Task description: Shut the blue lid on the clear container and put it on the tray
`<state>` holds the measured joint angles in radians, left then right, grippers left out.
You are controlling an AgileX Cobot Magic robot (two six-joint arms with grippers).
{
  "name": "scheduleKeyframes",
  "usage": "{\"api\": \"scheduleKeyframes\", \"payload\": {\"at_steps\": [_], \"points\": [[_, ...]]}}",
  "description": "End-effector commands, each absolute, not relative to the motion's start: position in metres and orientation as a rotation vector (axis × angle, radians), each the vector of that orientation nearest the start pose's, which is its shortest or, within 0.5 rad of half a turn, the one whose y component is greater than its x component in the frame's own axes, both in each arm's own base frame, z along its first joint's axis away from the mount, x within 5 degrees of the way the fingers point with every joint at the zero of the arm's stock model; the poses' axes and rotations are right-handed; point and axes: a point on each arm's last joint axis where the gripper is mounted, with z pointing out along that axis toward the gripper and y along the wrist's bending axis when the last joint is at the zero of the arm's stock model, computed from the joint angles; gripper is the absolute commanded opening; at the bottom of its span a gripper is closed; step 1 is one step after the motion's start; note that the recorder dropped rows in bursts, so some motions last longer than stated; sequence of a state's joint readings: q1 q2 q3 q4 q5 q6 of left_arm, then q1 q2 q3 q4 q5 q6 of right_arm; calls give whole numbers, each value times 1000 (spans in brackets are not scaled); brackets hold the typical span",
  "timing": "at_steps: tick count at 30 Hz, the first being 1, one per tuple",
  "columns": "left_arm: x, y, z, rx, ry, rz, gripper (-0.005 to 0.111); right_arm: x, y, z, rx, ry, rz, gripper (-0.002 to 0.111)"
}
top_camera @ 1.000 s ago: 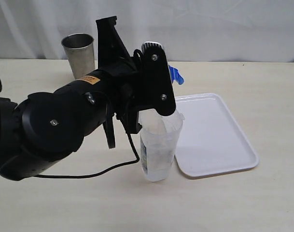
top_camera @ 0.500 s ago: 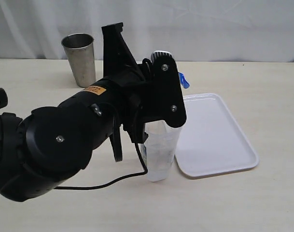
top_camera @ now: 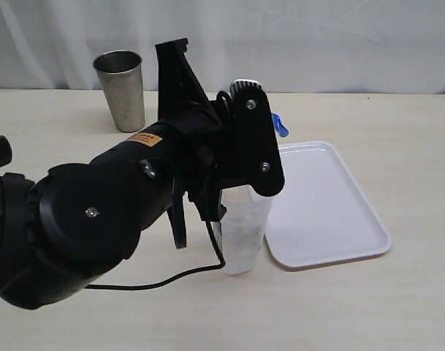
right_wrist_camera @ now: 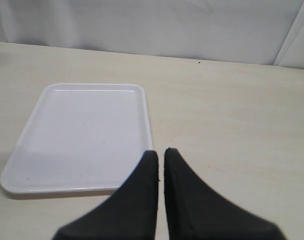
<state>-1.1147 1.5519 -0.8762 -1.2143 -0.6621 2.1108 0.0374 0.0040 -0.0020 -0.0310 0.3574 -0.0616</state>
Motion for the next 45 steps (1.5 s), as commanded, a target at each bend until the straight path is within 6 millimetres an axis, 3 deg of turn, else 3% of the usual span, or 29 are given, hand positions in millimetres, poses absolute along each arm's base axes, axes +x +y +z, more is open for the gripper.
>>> {"api": "scheduleKeyframes", "payload": {"at_steps": [1,20,31,45], "points": [[185,-271,260,1394,1241,496,0,53,1,181,-111,1835,-55,5],[179,-272,261,1362,1268,503,0,53,1,181,-111,1835,-55,5],[174,-261,238,1435,1284,536,0,53,1,181,-111,1835,-55,5],[170,-263,233,1478,1324,456,0,53,1,181,-111,1835,-55,5]]}}
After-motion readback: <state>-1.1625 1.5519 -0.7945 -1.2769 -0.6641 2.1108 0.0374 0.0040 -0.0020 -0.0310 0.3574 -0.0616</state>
